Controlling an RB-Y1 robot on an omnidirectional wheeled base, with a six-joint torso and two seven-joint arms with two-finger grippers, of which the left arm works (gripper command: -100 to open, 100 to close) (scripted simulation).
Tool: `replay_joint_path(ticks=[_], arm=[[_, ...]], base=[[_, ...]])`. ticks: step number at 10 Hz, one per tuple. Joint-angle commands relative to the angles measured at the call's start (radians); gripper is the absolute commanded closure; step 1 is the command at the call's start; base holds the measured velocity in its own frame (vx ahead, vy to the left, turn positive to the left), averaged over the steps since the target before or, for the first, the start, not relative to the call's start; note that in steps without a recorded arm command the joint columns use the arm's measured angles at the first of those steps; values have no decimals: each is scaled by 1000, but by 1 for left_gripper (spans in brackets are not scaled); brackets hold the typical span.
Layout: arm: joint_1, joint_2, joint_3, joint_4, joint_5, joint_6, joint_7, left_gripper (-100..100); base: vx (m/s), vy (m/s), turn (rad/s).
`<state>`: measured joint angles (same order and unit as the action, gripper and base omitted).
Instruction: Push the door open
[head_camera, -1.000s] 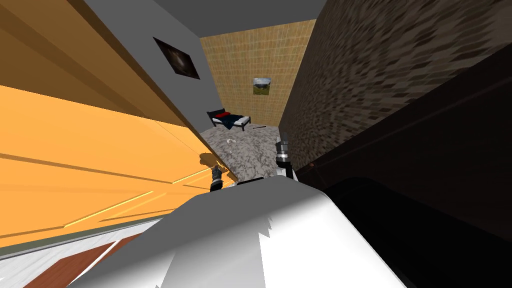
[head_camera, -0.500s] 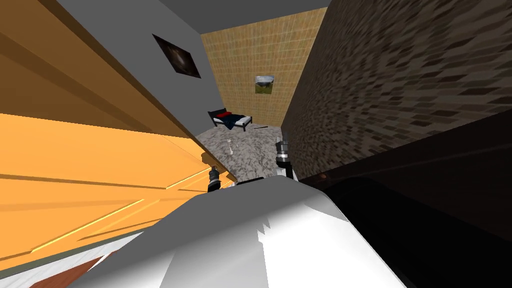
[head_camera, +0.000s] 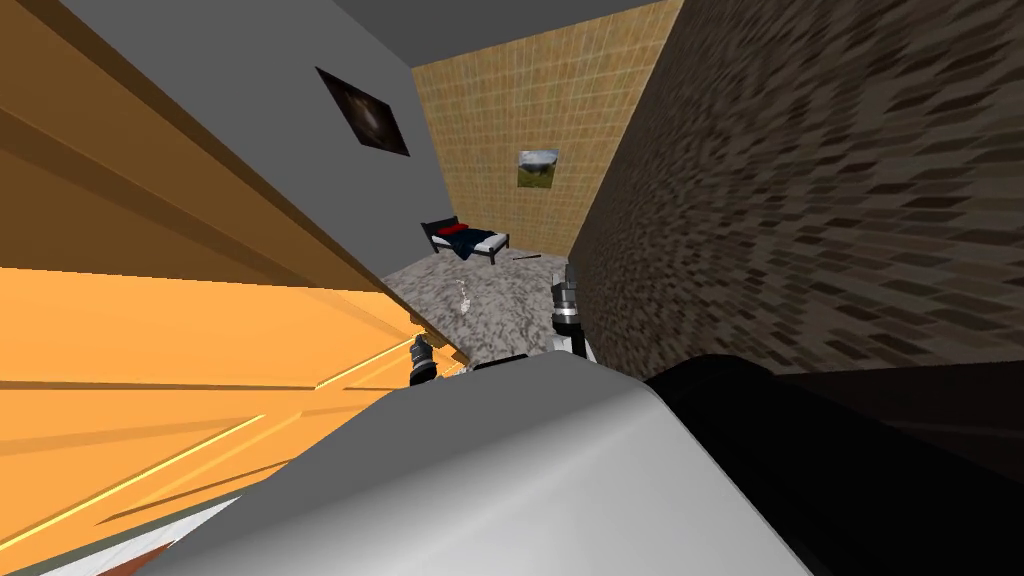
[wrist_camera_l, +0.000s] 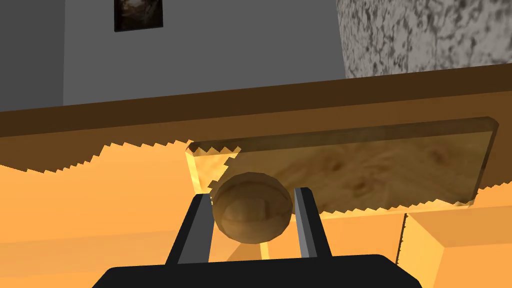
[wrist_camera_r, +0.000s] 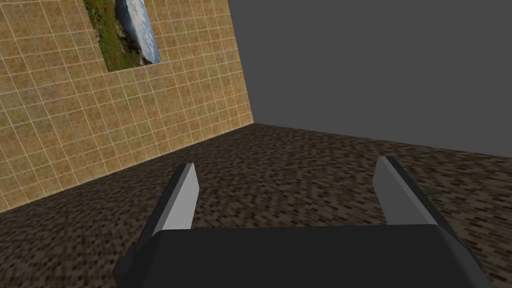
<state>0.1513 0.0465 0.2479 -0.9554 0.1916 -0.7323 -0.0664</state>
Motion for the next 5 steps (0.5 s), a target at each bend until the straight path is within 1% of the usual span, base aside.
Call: replay_joint_path(ticks=[1, 2, 5], arm=[[0, 0, 0, 0, 0, 0, 0, 100], [0, 5, 15, -2, 8, -1, -4, 100], [1, 9, 46, 0, 25, -3, -13, 100]], base=[[98, 4, 27], [151, -3, 29], [207, 3, 52]])
